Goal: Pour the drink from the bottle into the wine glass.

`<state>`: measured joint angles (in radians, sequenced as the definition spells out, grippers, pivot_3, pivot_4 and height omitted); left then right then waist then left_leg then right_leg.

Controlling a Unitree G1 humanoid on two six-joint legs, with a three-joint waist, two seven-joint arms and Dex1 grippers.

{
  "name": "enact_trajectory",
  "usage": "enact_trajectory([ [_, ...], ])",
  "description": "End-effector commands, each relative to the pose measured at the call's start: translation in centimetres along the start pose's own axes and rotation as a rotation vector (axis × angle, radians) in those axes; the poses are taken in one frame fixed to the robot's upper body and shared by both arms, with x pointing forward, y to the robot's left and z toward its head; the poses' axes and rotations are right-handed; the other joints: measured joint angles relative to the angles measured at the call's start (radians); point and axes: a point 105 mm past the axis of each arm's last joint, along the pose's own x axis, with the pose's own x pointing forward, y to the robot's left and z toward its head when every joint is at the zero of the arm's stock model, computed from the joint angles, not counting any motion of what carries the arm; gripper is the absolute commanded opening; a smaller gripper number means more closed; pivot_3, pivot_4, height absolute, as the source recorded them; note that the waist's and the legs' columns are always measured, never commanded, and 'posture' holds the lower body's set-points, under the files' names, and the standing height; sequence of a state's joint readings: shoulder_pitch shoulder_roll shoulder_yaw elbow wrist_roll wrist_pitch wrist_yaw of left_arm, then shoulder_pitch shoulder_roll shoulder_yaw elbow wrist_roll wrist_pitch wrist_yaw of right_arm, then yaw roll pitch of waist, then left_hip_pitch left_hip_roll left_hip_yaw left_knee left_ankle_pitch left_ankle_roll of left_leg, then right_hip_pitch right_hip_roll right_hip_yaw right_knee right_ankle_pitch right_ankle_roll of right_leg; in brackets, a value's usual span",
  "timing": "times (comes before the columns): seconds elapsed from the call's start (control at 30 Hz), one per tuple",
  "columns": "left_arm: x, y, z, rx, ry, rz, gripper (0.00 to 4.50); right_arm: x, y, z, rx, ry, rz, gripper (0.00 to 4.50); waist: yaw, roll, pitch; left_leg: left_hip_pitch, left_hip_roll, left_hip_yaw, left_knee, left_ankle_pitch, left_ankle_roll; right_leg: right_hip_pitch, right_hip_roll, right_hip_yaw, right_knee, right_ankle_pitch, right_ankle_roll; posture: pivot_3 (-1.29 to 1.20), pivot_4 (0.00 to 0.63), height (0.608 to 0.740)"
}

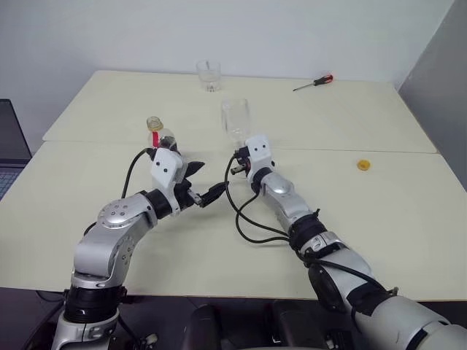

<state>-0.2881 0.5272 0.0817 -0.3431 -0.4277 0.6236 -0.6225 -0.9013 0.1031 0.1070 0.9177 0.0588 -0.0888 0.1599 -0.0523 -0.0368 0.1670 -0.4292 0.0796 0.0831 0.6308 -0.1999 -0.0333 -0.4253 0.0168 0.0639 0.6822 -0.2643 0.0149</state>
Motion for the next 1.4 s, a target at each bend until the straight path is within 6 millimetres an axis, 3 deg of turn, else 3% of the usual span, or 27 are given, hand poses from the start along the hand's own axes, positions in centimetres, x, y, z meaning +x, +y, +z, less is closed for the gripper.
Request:
enact_trajectory([
  [0.03, -0.1, 0.0, 1.1, 0.031, -0.025, -0.01, 4.5, -0.9, -0.8, -1.7, -0.018, 0.035, 0.002, 0.12, 0.001, 0.0, 0.0, 0.001, 0.0, 0.0, 0.0, 0.0, 0.0, 0.001, 0.0, -0.001, 0.0, 0.0, 0.0, 0.0, 0.15, 0.74],
  [0.53, -0.3, 0.7, 0.1, 0.037, 0.009, -0.017, 4.5, -1.4, -0.9, -1.3, -0.065, 0.034, 0.08, 0.12, 0.001, -0.001, 0.0, 0.004, -0.001, 0.0, 0.0, 0.0, 0.0, 0.005, 0.0, 0.0, 0.0, 0.0, 0.0, 0.0, 0.15, 0.74],
  [0.77, -0.9, 3.4, -1.2, 0.027, 0.003, 0.15, 4.5, -1.9, -1.4, 0.9, -0.051, 0.003, 0.12, 2.5, 0.0, -0.001, 0.0, 0.004, -0.001, 0.0, 0.0, 0.0, 0.0, 0.003, 0.0, 0.001, 0.0, 0.0, 0.0, 0.0, 0.15, 0.74],
  [0.93, -1.6, 3.6, -2.8, -0.006, 0.006, 0.203, 4.5, -3.8, -1.4, 1.3, -0.092, 0.034, 0.207, 4.32, -0.001, -0.001, 0.0, 0.004, 0.0, 0.0, -0.001, 0.0, 0.0, 0.003, 0.0, 0.001, -0.001, 0.0, 0.0, 0.0, 0.15, 0.74],
  [1.07, -2.3, 3.8, -3.4, -0.042, -0.012, 0.263, 4.5, -6.3, -3.1, 2.0, -0.133, 0.063, 0.23, 4.48, 0.003, -0.001, 0.0, 0.003, 0.0, 0.0, -0.001, 0.0, 0.0, 0.003, -0.001, 0.001, -0.001, 0.0, 0.0, 0.0, 0.15, 0.74],
  [1.27, -3.3, 4.0, -4.2, -0.086, -0.021, 0.413, 4.5, -12.0, -8.1, 5.7, -0.299, 0.141, 0.211, 4.48, 0.016, -0.001, 0.0, 0.003, -0.001, 0.0, 0.0, 0.0, 0.0, 0.003, -0.002, 0.0, -0.002, -0.001, 0.001, 0.0, 0.15, 0.74],
  [1.4, -4.3, 4.7, -5.0, -0.088, -0.018, 0.512, 4.5, -14.6, -9.0, 9.1, -0.336, 0.169, 0.251, 4.48, 0.016, -0.001, 0.0, 0.004, -0.001, 0.0, 0.0, 0.0, 0.0, 0.003, -0.001, 0.001, -0.002, -0.001, 0.001, 0.0, 0.15, 0.74],
])
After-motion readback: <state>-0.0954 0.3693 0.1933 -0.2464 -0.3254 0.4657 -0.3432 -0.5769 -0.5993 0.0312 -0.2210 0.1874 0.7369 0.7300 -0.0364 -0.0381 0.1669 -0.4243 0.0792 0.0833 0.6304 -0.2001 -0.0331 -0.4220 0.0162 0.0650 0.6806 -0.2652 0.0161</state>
